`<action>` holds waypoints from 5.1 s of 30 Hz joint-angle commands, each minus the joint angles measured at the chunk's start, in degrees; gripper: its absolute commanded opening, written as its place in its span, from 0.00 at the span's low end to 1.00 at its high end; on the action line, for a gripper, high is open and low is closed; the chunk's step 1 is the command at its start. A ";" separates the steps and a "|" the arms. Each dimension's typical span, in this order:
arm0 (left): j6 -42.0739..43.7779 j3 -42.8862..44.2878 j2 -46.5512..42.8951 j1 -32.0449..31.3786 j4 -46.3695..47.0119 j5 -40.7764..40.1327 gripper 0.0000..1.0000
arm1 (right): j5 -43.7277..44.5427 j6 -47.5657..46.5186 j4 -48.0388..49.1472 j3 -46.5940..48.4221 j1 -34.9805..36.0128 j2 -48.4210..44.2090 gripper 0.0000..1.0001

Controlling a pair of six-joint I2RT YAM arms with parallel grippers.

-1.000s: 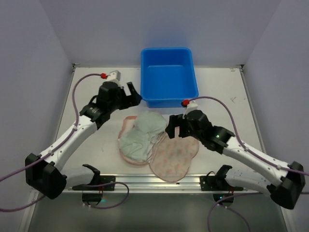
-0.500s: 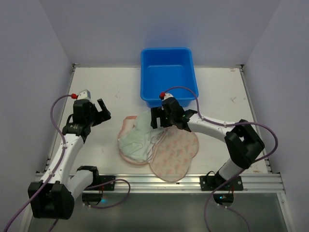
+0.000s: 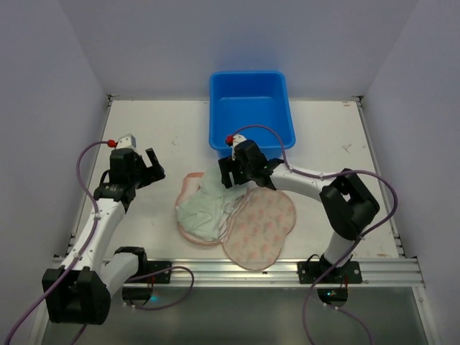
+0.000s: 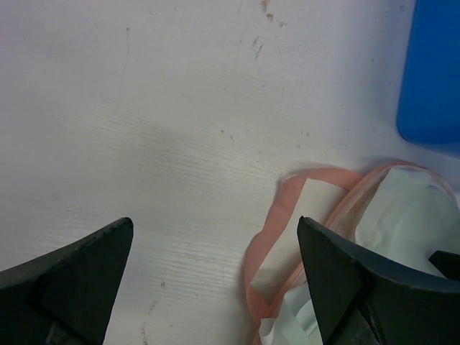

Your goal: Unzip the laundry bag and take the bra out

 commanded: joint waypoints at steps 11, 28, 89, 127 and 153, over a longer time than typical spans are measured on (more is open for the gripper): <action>1.70 0.51 1.60 1.63 3.60 1.95 1.00 | -3.19 -6.29 1.10 3.73 -0.16 3.91 0.36; 1.52 0.24 2.39 3.28 4.30 5.03 1.00 | -5.74 -8.93 4.53 -2.43 -0.07 -13.22 0.00; 2.14 0.42 7.14 5.84 4.31 10.13 1.00 | -8.75 -36.09 -8.04 71.39 -24.76 33.06 0.00; 1.61 -1.25 1.87 6.29 6.33 13.82 1.00 | -8.56 0.73 5.32 -3.57 7.05 -11.76 0.82; 1.70 -1.34 2.66 6.37 6.33 14.44 1.00 | -5.75 -7.44 1.19 3.82 0.45 5.93 0.68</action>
